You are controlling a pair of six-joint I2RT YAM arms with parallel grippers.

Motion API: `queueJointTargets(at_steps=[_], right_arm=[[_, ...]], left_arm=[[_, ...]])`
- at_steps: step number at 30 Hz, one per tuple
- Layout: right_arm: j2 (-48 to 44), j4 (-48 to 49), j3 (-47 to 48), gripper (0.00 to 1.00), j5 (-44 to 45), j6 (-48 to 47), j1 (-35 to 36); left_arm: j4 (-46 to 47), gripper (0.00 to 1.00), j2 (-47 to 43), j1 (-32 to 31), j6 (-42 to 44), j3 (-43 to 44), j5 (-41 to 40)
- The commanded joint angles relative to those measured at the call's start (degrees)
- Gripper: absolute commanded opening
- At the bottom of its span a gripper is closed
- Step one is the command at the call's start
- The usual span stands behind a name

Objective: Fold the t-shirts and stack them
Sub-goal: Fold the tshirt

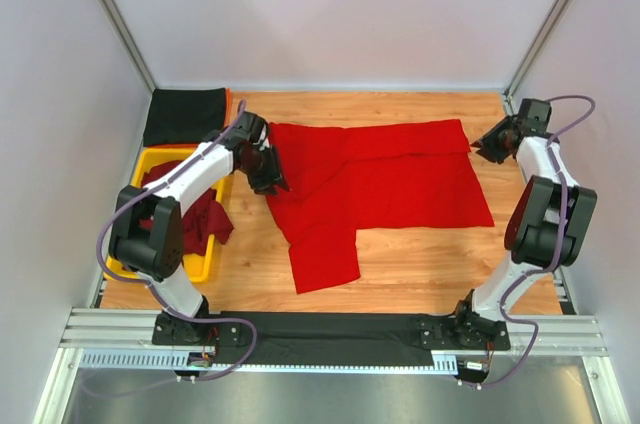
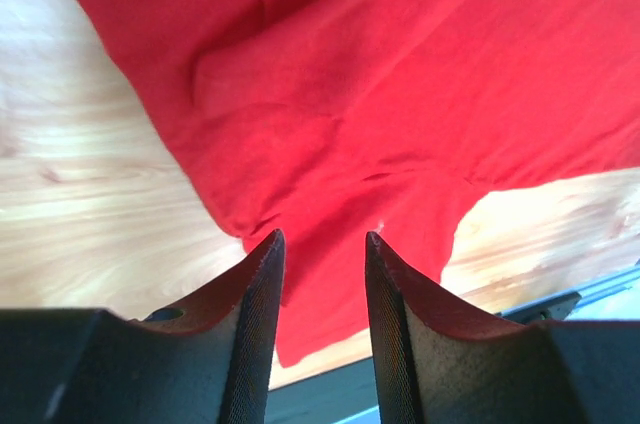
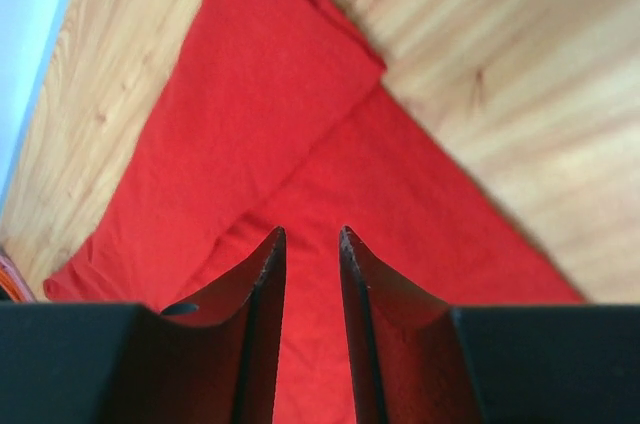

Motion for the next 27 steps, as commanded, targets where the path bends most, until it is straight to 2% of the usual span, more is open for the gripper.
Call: queueJointTargets(at_steps=[1, 4, 5, 8, 11, 15, 19, 21, 24, 27], right_arm=[[-5.51, -8.13, -5.89, 0.28, 6.58, -0.58, 2.89], [-7.97, -6.39, -12.21, 0.24, 8.17, -0.40, 3.34], [-8.33, -4.90, -13.27, 0.19, 7.48, -0.75, 3.34], [-8.33, -3.84, -16.18, 0.17, 8.51, -1.28, 3.34], [-7.63, -4.18, -18.29, 0.17, 12.11, -1.63, 3.34], [-6.49, -4.18, -20.22, 0.13, 16.59, -1.19, 3.34], [-6.05, -5.41, -21.72, 0.12, 20.82, -0.75, 3.16], [-6.31, -6.03, -21.72, 0.12, 23.46, -1.71, 2.73], [-8.06, -7.08, -20.06, 0.13, 21.98, -2.68, 2.72], [-11.22, -9.54, -16.20, 0.18, 18.72, -2.60, 6.04]], left_arm=[[-1.92, 0.45, -2.29, 1.66, 4.50, 1.91, -0.33], [2.02, 0.45, -4.48, 1.49, 4.06, -2.46, 3.89], [3.43, 0.45, -5.36, 1.05, 3.98, -3.88, 4.44], [4.33, 0.45, -6.33, 0.87, 5.20, -5.22, 3.13], [-1.46, 0.45, -4.49, 1.39, 8.10, -0.83, -0.65], [-2.79, 0.45, -4.66, 3.85, 8.89, 3.47, -2.76], [-4.38, 0.45, -2.03, 10.78, 8.63, 8.23, -2.42], [-3.94, 0.45, 0.08, 12.11, 8.63, 11.81, -0.93], [-4.03, 0.45, 3.85, 12.21, 9.69, 17.00, 0.83], [-3.68, 0.45, 5.97, 12.12, 9.42, 17.82, 0.75]])
